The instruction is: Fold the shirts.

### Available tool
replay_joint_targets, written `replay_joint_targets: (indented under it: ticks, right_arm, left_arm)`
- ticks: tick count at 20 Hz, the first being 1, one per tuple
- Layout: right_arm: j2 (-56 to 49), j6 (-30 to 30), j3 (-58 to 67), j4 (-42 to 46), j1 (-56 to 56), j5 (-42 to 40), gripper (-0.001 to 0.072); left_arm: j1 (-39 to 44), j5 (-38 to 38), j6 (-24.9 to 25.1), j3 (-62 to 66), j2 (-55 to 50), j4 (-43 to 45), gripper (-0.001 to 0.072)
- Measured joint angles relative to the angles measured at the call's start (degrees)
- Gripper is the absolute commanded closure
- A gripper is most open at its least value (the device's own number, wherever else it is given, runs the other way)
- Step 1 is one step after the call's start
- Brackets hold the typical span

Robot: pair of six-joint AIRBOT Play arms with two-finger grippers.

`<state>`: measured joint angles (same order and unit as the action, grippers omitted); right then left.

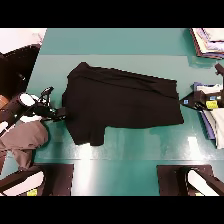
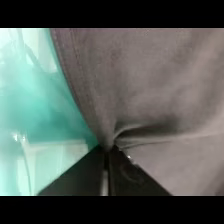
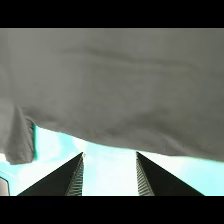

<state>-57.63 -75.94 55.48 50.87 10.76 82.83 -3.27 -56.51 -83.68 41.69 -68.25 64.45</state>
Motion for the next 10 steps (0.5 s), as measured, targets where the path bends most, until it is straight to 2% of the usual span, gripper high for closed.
replay_joint_targets:
  ticks: [6, 10]
  right_arm:
    - [3.0, -0.4, -13.6, 7.7, 12.5, 0.9, 0.0324]
    - [1.1, -0.3, -22.5, 7.1, 18.7, -3.7, 0.0324]
  left_arm:
    - [0.0, -1.1, 0.1, 2.5, 8.0, -0.5, 0.0682]
    - [0.0, -1.6, 0.1, 2.9, 10.3, -0.5, 0.0682]
